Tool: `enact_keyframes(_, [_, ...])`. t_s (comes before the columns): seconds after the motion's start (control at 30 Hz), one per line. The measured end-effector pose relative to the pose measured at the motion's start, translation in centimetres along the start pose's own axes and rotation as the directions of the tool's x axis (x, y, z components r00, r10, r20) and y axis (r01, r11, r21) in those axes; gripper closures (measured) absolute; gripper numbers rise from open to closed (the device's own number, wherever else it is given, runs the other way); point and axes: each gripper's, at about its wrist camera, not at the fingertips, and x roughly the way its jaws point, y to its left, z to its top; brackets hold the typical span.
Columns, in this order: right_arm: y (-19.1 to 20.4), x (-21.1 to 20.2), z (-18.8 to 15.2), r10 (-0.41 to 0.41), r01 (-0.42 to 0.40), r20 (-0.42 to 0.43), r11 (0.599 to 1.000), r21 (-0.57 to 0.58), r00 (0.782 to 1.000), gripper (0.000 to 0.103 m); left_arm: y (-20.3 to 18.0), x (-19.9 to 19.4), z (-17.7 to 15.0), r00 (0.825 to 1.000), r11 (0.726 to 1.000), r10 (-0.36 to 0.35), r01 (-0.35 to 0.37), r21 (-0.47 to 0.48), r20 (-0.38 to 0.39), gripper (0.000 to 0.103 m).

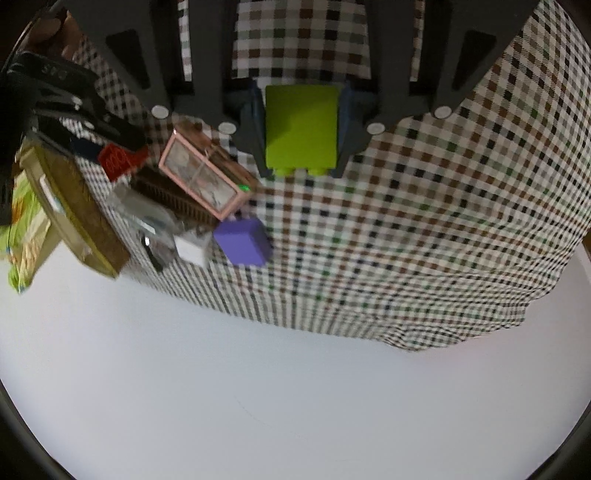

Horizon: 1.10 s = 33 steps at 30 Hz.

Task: Organize rigid objects
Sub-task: 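Grasp the lime-green brick with the left tool while the right tool grasps the red brick, then lift both bricks and carry them over the gold tray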

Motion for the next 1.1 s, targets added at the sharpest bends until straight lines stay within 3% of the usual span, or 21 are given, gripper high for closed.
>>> enact_keyframes(0.2, [-0.4, -4.3, 0.0, 0.079, -0.080, 0.182, 0.997, -0.007, 0.980, 0.037, 0.7, -1.3, 0.6, 0.991, 0.998, 0.019, -0.011, -0.062, 0.129, 0.073])
enact_keyframes(0.47, [-2.0, -8.1, 0.0, 0.006, -0.001, 0.355, 1.000, -0.015, 0.935, 0.037, 0.2, -2.6, 0.5, 0.970, 0.994, 0.084, -0.064, -0.094, 0.230, 0.073])
enact_keyframes(0.8, [-5.9, -11.1, -0.4, -0.079, 0.056, 0.441, 0.996, 0.064, 0.894, 0.037, -3.7, -4.3, 0.0, 0.943, 0.999, -0.035, 0.037, 0.000, 0.331, 0.073])
enact_keyframes(1.1, [-7.1, -13.1, -0.4, -0.129, 0.104, 0.509, 0.992, 0.077, 0.851, 0.037, -7.4, -5.0, 0.7, 0.927, 0.995, -0.092, 0.074, 0.064, 0.363, 0.073])
